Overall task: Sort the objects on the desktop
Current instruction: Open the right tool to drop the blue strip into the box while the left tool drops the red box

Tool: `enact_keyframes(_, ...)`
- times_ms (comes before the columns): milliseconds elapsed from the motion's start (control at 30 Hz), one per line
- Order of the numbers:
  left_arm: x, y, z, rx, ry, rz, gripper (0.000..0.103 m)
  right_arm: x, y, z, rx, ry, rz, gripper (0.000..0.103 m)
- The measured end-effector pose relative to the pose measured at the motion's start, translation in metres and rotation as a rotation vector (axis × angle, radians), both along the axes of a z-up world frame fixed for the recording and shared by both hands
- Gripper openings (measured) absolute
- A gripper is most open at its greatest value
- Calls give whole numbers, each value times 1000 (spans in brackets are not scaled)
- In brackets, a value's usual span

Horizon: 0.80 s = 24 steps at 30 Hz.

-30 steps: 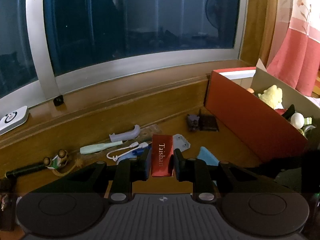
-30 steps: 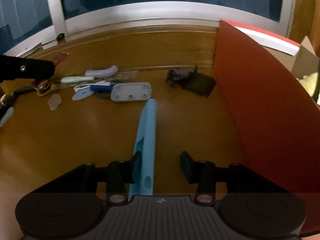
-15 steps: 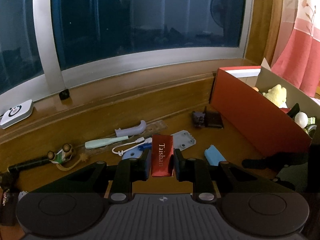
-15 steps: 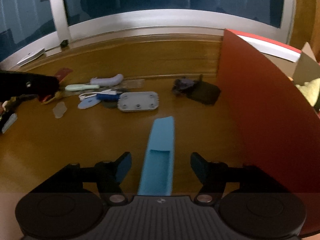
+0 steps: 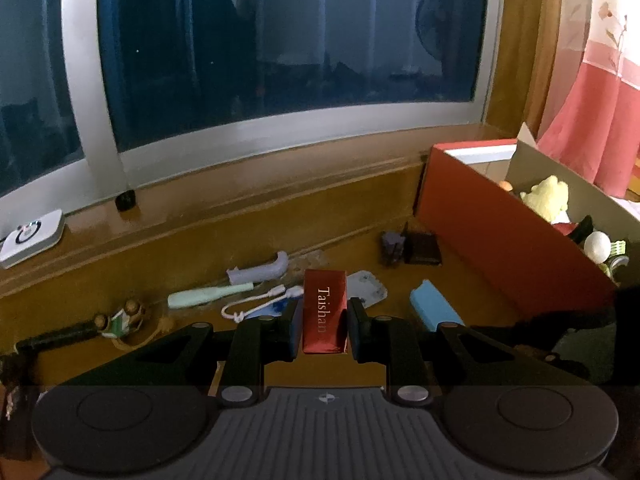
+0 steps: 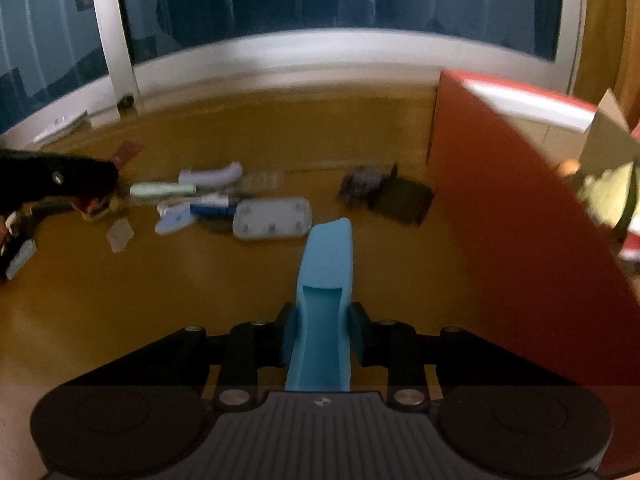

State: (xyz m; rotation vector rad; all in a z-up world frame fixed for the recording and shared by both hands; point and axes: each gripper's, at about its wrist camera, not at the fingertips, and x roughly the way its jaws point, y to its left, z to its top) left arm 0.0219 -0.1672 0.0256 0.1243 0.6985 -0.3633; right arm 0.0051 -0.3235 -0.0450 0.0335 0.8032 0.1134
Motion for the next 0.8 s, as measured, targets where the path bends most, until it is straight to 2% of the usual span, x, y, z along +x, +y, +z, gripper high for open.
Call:
enact_keyframes(167, 4, -13, 15, -26, -30, -37, 25, -5, -15, 41, -9, -121, -26, 30)
enact_keyframes(400, 8, -51, 38, -48, -88, -130, 25, -22, -51, 96, -40, -286, -132, 32)
enact_keyframes(800, 0, -158, 51, -72, -133, -351, 25, -65, -138, 99, -74, -298, -340, 32)
